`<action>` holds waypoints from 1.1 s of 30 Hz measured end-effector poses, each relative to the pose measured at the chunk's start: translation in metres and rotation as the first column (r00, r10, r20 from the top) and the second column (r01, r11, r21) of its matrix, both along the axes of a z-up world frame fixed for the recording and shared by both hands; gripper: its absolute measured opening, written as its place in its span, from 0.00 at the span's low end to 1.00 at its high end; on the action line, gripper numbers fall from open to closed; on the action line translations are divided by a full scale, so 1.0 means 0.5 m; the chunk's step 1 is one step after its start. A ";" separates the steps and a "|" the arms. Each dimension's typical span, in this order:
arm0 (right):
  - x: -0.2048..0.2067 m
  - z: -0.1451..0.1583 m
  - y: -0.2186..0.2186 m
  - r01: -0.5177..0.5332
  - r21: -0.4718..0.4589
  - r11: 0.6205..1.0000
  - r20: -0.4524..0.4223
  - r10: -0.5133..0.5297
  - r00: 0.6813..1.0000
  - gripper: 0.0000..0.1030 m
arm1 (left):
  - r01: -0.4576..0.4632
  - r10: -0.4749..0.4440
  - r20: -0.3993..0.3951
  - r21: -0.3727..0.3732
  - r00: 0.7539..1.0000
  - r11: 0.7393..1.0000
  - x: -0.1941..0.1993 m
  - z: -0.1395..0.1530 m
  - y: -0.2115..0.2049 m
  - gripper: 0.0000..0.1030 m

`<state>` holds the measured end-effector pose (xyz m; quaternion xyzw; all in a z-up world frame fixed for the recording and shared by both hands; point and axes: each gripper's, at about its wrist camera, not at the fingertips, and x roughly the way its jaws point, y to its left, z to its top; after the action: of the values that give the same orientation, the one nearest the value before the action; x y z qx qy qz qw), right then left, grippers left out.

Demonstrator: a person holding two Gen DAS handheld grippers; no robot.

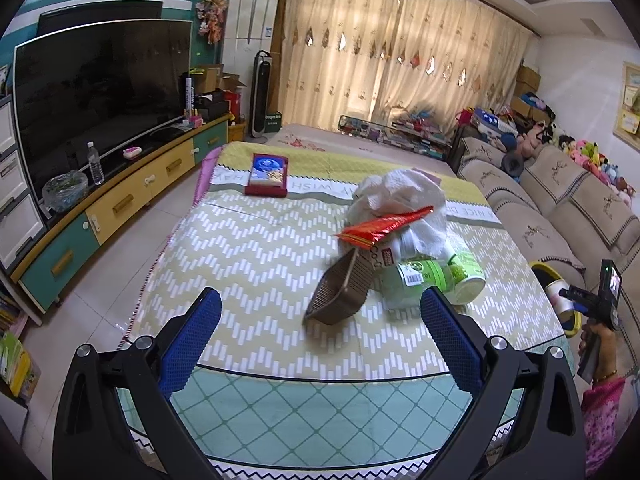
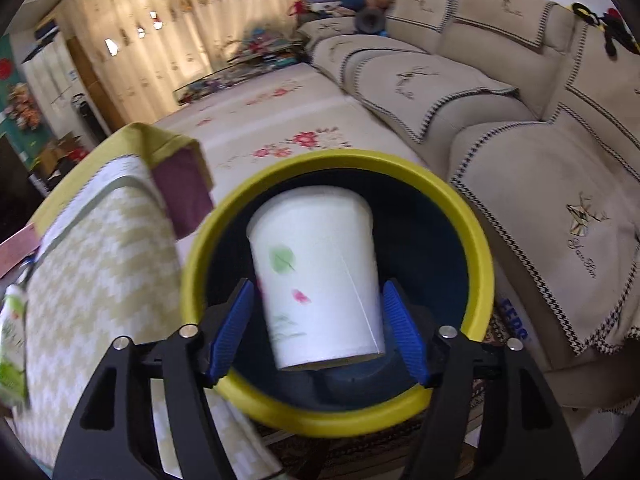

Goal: Collect trash
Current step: 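Grasp the paper cup with the right gripper and drop it into the bin, then grasp the brown plastic tray with the left gripper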

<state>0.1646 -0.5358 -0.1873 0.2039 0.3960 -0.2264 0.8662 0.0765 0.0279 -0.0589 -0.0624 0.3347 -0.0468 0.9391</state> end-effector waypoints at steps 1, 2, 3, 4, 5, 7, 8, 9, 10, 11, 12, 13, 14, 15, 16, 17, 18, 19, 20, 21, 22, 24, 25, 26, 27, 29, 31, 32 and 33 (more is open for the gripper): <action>0.001 0.000 -0.007 0.000 0.004 1.000 0.007 0.000 1.000 0.67 | 0.005 -0.005 -0.004 0.001 1.000 1.000 0.003 -0.002 -0.002 0.95; 0.000 0.002 -0.006 0.000 0.003 1.000 0.010 0.000 1.000 0.68 | 0.010 -0.010 -0.007 0.003 1.000 1.000 0.005 -0.006 -0.005 0.95; -0.003 0.002 -0.001 -0.003 -0.004 1.000 0.008 0.003 1.000 0.68 | 0.017 -0.017 -0.013 0.004 1.000 1.000 0.010 -0.011 -0.010 0.95; -0.004 0.005 0.005 -0.007 -0.010 1.000 0.007 0.007 1.000 0.68 | 0.023 -0.023 -0.017 0.004 1.000 1.000 0.014 -0.016 -0.013 0.95; -0.006 0.008 0.013 -0.013 -0.014 1.000 0.007 0.014 1.000 0.68 | 0.030 -0.030 -0.022 0.005 0.999 1.000 0.019 -0.021 -0.017 0.95; -0.011 0.014 0.030 -0.027 -0.019 0.999 0.011 0.027 1.000 0.68 | 0.049 -0.049 -0.035 0.009 0.998 0.999 0.032 -0.035 -0.026 0.95; -0.013 0.017 0.037 -0.032 -0.020 0.999 0.014 0.032 0.999 0.69 | 0.056 -0.056 -0.045 0.013 0.997 0.998 0.042 -0.044 -0.031 0.95; -0.013 0.018 0.042 -0.036 -0.020 0.999 0.017 0.036 0.999 0.69 | 0.067 -0.065 -0.057 0.017 0.996 0.998 0.054 -0.052 -0.036 0.95; -0.015 0.019 0.049 -0.043 -0.018 0.999 0.022 0.043 0.999 0.69 | 0.074 -0.073 -0.061 0.016 0.995 0.997 0.060 -0.057 -0.037 0.95; -0.016 0.022 0.061 -0.050 -0.016 0.999 0.025 0.051 0.998 0.69 | 0.088 -0.087 -0.064 0.013 0.994 0.996 0.070 -0.062 -0.040 0.95; -0.015 0.025 0.072 -0.062 -0.013 0.998 0.025 0.062 0.998 0.69 | 0.103 -0.102 -0.060 0.010 0.993 0.995 0.081 -0.065 -0.044 0.95; -0.014 0.026 0.077 -0.070 -0.011 0.997 0.026 0.071 0.997 0.69 | 0.112 -0.111 -0.055 0.017 0.992 0.994 0.091 -0.067 -0.048 0.95; -0.015 0.027 0.084 -0.079 -0.011 0.997 0.028 0.079 0.996 0.69 | 0.117 -0.116 -0.052 0.031 0.992 0.993 0.101 -0.070 -0.053 0.95; -0.016 0.029 0.090 -0.086 -0.012 0.996 0.029 0.086 0.996 0.69 | 0.124 -0.122 -0.048 0.046 0.991 0.991 0.110 -0.073 -0.058 0.95; -0.015 0.030 0.095 -0.095 -0.012 0.995 0.029 0.095 0.995 0.69 | 0.132 -0.129 -0.049 0.058 0.990 0.990 0.119 -0.076 -0.063 0.95; -0.015 0.032 0.100 -0.101 -0.011 0.995 0.032 0.101 0.994 0.69 | 0.143 -0.139 -0.055 0.066 0.989 0.988 0.127 -0.080 -0.067 0.92; -0.015 0.035 0.104 -0.105 -0.009 0.994 0.036 0.105 0.994 0.69 | 0.158 -0.153 -0.070 0.069 0.986 0.985 0.138 -0.088 -0.071 0.88; -0.016 0.037 0.106 -0.106 -0.008 0.994 0.039 0.106 0.994 0.69 | 0.165 -0.159 -0.081 0.069 0.984 0.984 0.145 -0.093 -0.073 0.85; -0.015 0.041 0.109 -0.107 -0.009 0.994 0.041 0.108 0.993 0.69 | 0.173 -0.166 -0.101 0.070 0.981 0.982 0.155 -0.102 -0.075 0.78; -0.015 0.043 0.111 -0.109 -0.010 0.994 0.042 0.109 0.993 0.69 | 0.178 -0.169 -0.113 0.072 0.979 0.981 0.159 -0.107 -0.075 0.72; -0.016 0.044 0.110 -0.109 -0.010 0.994 0.043 0.110 0.993 0.69 | 0.184 -0.173 -0.127 0.078 0.977 0.980 0.166 -0.115 -0.077 0.69; -0.017 0.045 0.111 -0.111 -0.007 0.994 0.046 0.111 0.993 0.69 | 0.192 -0.179 -0.140 0.083 0.974 0.978 0.173 -0.124 -0.078 0.57; -0.017 0.045 0.111 -0.111 -0.006 0.994 0.046 0.112 0.993 0.69 | 0.194 -0.181 -0.142 0.081 0.973 0.978 0.174 -0.126 -0.077 0.54; -0.018 0.045 0.111 -0.112 -0.005 0.994 0.046 0.112 0.993 0.69 | 0.199 -0.186 -0.143 0.077 0.972 0.977 0.176 -0.126 -0.078 0.48; -0.017 0.044 0.110 -0.113 -0.004 0.994 0.047 0.113 0.992 0.69 | 0.204 -0.191 -0.144 0.076 0.971 0.976 0.176 -0.127 -0.079 0.40; -0.017 0.042 0.112 -0.118 0.000 0.993 0.048 0.117 0.992 0.69 | 0.209 -0.196 -0.145 0.078 0.970 0.975 0.175 -0.127 -0.080 0.29; -0.017 0.041 0.112 -0.123 0.003 0.992 0.050 0.122 0.991 0.69 | 0.210 -0.196 -0.145 0.086 0.970 0.974 0.174 -0.126 -0.082 0.24; -0.017 0.041 0.113 -0.125 0.005 0.992 0.051 0.125 0.991 0.69 | 0.211 -0.197 -0.143 0.090 0.970 0.973 0.172 -0.126 -0.083 0.23; -0.017 0.041 0.114 -0.128 0.005 0.992 0.053 0.127 0.990 0.69 | 0.215 -0.201 -0.142 0.095 0.969 0.972 0.170 -0.125 -0.084 0.21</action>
<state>0.1559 -0.4788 -0.1668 0.1875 0.3864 -0.1636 0.8881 0.1615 -0.0139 -0.1212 0.0219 0.4025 -0.1225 0.9069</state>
